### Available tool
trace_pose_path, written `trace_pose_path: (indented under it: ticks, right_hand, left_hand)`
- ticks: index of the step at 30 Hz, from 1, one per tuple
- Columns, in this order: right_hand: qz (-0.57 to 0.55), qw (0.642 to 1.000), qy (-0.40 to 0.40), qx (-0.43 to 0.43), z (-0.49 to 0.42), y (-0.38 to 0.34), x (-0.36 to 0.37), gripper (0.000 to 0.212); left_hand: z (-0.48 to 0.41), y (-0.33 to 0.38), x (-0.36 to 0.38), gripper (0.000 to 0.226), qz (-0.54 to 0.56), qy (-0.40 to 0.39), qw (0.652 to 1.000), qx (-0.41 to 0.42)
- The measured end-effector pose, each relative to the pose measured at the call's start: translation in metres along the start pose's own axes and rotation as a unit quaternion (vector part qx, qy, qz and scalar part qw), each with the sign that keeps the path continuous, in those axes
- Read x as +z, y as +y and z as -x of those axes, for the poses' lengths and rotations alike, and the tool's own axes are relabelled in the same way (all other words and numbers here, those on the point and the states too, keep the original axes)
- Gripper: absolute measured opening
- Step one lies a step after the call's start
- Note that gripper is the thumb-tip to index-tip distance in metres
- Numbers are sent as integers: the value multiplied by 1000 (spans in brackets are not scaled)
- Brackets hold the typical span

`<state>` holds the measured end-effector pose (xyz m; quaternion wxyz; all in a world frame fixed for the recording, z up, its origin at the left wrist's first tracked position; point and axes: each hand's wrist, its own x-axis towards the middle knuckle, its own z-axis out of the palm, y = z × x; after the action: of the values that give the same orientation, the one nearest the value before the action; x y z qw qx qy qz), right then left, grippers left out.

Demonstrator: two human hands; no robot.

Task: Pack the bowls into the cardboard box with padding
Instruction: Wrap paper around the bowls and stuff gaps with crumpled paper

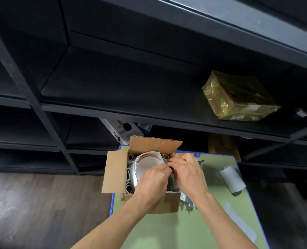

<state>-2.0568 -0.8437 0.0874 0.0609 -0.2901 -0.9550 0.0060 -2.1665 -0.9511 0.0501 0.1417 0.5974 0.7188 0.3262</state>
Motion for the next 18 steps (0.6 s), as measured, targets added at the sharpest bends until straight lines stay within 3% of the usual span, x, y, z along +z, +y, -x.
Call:
trace_pose_path:
  ticks: [5,10,13,15,18]
  right_hand:
    - [38,999,-32,12,-5,-10,-2,10]
    - [42,998,-46,17,1,-15,-5,22]
    - [15,999,-15,45,13,-14,-12,24]
    - [-5,999,4,54,25,-13,-18,37]
    - [-32,998,8,49,42,-11,-26,32]
  left_hand:
    - [1,2,0,10,5,10,1000,-15]
    - [2,4,-2,11,9,18,1000,-20]
    - [2,3,-2,13,7,14,1000,-23]
    - [1,2,0,14,5,6,1000,-24]
    - [1,-1,2,18,2,-2,1000,-23]
